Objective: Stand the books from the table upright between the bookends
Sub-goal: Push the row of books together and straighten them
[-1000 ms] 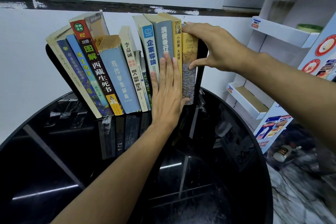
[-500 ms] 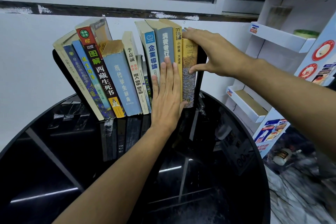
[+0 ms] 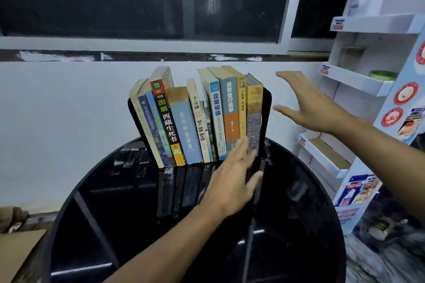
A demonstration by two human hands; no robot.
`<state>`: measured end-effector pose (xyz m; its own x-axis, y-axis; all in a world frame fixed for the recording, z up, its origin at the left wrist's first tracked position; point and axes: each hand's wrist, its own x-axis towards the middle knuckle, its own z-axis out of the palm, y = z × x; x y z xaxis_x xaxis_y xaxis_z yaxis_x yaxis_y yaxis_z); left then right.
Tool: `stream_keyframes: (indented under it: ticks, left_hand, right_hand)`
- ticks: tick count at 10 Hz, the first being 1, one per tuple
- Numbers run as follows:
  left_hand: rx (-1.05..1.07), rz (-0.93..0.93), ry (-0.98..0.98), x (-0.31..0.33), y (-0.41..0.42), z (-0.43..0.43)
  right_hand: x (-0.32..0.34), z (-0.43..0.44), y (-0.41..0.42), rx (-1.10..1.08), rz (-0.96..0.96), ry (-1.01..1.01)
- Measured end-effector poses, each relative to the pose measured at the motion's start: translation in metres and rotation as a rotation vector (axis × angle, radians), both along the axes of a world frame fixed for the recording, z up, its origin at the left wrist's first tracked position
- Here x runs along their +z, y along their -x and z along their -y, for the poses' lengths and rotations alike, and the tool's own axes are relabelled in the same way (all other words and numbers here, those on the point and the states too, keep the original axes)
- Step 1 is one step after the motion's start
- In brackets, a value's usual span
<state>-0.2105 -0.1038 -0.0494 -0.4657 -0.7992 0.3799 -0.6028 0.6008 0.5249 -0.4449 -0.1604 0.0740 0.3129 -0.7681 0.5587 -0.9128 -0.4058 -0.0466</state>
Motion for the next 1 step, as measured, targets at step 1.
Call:
stream_keyframes:
  ticks: [1]
  left_hand:
    - [-0.188,-0.086,-0.158,0.0002,-0.0122,-0.0597]
  right_hand:
    - [0.0191,-0.0357,0.0033,-0.005,0.116,0.166]
